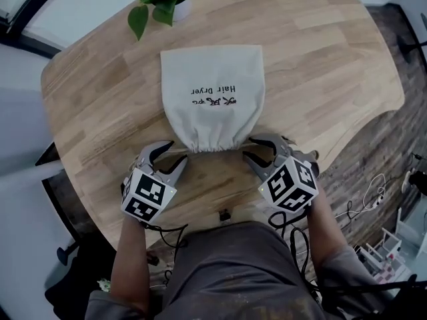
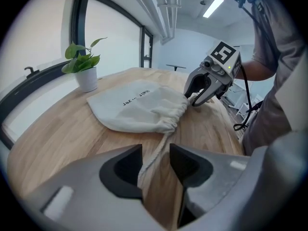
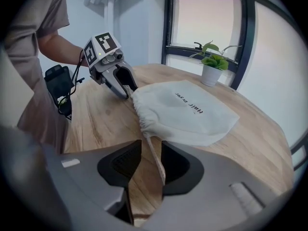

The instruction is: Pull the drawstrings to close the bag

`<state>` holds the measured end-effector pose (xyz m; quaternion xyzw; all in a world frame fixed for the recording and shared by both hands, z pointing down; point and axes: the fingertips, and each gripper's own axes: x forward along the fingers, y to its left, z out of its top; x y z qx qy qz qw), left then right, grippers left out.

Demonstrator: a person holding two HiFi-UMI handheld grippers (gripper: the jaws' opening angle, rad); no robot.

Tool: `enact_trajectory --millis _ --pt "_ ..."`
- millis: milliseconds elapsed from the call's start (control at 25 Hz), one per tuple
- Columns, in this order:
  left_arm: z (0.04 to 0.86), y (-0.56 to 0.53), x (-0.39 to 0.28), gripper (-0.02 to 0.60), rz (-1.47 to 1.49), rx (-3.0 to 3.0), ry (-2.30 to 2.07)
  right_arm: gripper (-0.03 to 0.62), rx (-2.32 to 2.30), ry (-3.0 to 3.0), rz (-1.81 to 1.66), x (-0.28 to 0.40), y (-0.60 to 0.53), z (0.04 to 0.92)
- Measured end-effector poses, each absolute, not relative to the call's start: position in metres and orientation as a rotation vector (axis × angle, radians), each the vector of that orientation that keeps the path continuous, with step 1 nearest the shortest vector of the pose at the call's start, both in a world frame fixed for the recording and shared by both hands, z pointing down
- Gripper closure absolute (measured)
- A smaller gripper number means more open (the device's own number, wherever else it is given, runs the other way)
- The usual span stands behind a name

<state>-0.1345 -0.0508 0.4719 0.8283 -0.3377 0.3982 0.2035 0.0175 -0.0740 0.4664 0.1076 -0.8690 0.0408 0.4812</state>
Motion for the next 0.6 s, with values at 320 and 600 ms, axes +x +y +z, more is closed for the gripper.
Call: enact_trajectory --millis 320,600 --pt "0.4741 -0.0522 -0.1355 0.402 1.110 2.336 -0.893 0.459 0.214 -2.142 0.155 0.0148 -0.0732 0.4769" --pt "0.4740 -0.0537 -0.1394 0.462 1.131 2.359 -0.884 0.480 0.206 -2.137 0.155 0.0156 -0.0741 0.4769"
